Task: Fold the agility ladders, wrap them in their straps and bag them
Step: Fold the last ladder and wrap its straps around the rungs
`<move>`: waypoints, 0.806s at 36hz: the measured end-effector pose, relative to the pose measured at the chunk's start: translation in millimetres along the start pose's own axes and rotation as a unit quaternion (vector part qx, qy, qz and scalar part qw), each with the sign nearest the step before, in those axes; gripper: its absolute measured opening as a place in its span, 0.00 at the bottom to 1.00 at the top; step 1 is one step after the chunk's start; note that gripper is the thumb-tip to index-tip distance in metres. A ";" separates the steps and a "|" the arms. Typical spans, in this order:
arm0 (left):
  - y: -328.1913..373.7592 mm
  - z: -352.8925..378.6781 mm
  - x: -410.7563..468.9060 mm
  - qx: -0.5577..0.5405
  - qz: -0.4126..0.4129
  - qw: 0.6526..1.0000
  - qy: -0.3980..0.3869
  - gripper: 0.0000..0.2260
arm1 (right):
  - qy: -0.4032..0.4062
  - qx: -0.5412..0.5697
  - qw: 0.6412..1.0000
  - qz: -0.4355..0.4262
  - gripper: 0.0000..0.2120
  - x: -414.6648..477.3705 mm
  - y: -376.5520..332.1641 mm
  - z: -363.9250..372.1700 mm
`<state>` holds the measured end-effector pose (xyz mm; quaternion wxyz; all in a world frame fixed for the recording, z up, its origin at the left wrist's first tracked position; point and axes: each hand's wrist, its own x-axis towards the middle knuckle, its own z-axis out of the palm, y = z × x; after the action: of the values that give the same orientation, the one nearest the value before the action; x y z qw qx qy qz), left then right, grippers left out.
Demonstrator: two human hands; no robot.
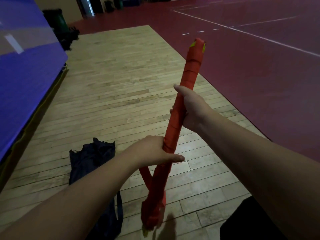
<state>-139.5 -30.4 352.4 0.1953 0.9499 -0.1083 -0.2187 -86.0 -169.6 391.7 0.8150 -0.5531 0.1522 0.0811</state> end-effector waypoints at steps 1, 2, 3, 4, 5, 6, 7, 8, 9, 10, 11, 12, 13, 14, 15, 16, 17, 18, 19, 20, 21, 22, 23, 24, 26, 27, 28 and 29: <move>-2.2 -0.5 1.3 0.001 -0.005 1.000 0.009 0.18 | -0.013 0.017 1.000 0.007 0.14 -0.6 0.2 0.8; -5.1 -1.9 3.2 -0.011 -0.008 1.000 0.009 0.16 | -0.030 0.033 0.999 0.012 0.12 -2.3 -0.3 1.3; -7.8 -4.5 3.9 -0.031 -0.006 1.000 0.002 0.14 | -0.052 0.048 0.997 0.018 0.11 -3.9 -1.7 1.0; -9.5 -8.3 3.9 -0.055 0.001 0.998 -0.007 0.12 | -0.079 0.063 0.995 0.023 0.10 -6.3 -4.1 0.1; -10.8 -12.4 3.1 -0.080 0.011 0.997 -0.016 0.11 | -0.111 0.076 0.991 0.025 0.11 -8.6 -7.4 -1.6; -10.9 -16.3 0.8 -0.105 0.026 0.994 -0.025 0.09 | -0.145 0.080 0.986 0.022 0.12 -10.7 -10.9 -3.7; -10.6 -19.6 -2.1 -0.129 0.041 0.990 -0.037 0.07 | -0.177 0.074 0.981 0.016 0.12 -12.2 -13.6 -5.0; -9.9 -21.4 -4.2 -0.154 0.051 0.985 -0.051 0.07 | -0.201 0.061 0.978 0.009 0.13 -13.7 -15.6 -6.3; -9.5 -22.3 -5.2 -0.178 0.057 0.980 -0.063 0.07 | -0.214 0.044 0.976 -0.001 0.12 -14.8 -16.7 -7.0; -8.6 -22.7 -5.6 -0.195 0.061 0.976 -0.072 0.08 | -0.216 0.031 0.976 -0.010 0.10 -15.2 -16.8 -7.6; -7.9 -23.5 -5.8 -0.207 0.064 0.973 -0.077 0.10 | -0.208 0.021 0.978 -0.019 0.08 -14.7 -16.5 -7.6; -7.5 -24.5 -5.2 -0.213 0.063 0.972 -0.081 0.11 | -0.196 0.019 0.980 -0.024 0.08 -14.0 -15.5 -7.8; -8.0 -25.4 -4.5 -0.212 0.058 0.972 -0.089 0.13 | -0.186 0.025 0.982 -0.024 0.10 -12.5 -14.4 -8.1; -8.3 -26.1 -3.8 -0.203 0.053 0.973 -0.096 0.16 | -0.179 0.029 0.983 -0.021 0.13 -11.4 -13.4 -8.5; -9.6 -26.2 -3.0 -0.188 0.047 0.976 -0.102 0.17 | -0.176 0.024 0.984 -0.017 0.15 -10.6 -12.3 -8.9; -11.2 -26.2 -3.1 -0.175 0.043 0.978 -0.105 0.18 | -0.173 0.010 0.985 -0.015 0.15 -9.7 -10.6 -8.8; -13.5 -25.5 -2.9 -0.170 0.039 0.979 -0.110 0.18 | -0.166 -0.006 0.986 -0.012 0.13 -8.2 -8.5 -8.9; -16.3 -23.8 -2.3 -0.172 0.035 0.978 -0.114 0.17 | -0.153 -0.014 0.988 -0.007 0.11 -6.7 -6.4 -9.0; -18.8 -22.4 -2.2 -0.170 0.033 0.979 -0.111 0.16 | -0.138 -0.014 0.990 -0.002 0.09 -5.3 -5.1 -8.5; -20.1 -21.2 -2.5 -0.162 0.032 0.981 -0.104 0.16 | -0.122 -0.010 0.993 0.001 0.08 -4.2 -4.0 -8.3; -19.9 -20.3 -2.2 -0.156 0.031 0.983 -0.095 0.15 | -0.103 -0.007 0.995 -0.001 0.08 -3.2 -3.8 -8.7; -19.5 -19.2 -1.8 -0.166 0.026 0.982 -0.090 0.15 | -0.083 -0.006 0.997 -0.006 0.09 -1.9 -3.7 -9.1; -18.4 -18.0 -1.1 -0.187 0.018 0.978 -0.088 0.15 | -0.062 -0.007 0.998 -0.013 0.10 -0.3 -4.4 -9.4; -16.1 -16.5 -0.4 -0.203 0.009 0.975 -0.085 0.15 | -0.045 -0.006 0.999 -0.022 0.11 1.1 -5.2 -9.6; -12.1 -12.5 -1.0 -0.193 -0.003 0.979 -0.069 0.18 | -0.019 0.005 0.999 -0.027 0.12 3.6 -6.1 -9.1; -10.2 -9.7 -1.1 -0.163 -0.005 0.985 -0.051 0.19 | -0.012 0.010 1.000 -0.023 0.12 4.0 -6.3 -8.5; -9.1 -6.5 -0.6 -0.120 -0.005 0.992 -0.025 0.20 | -0.009 0.012 1.000 -0.017 0.12 4.2 -6.0 -7.4; -8.9 -2.9 0.2 -0.075 -0.006 0.997 0.004 0.21 | -0.010 0.012 1.000 -0.011 0.12 3.9 -5.5 -5.7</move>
<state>-137.0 -21.6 351.0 0.2655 0.9339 -0.0854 -0.2236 -81.7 -177.0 393.3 0.8240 -0.5440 0.1388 0.0763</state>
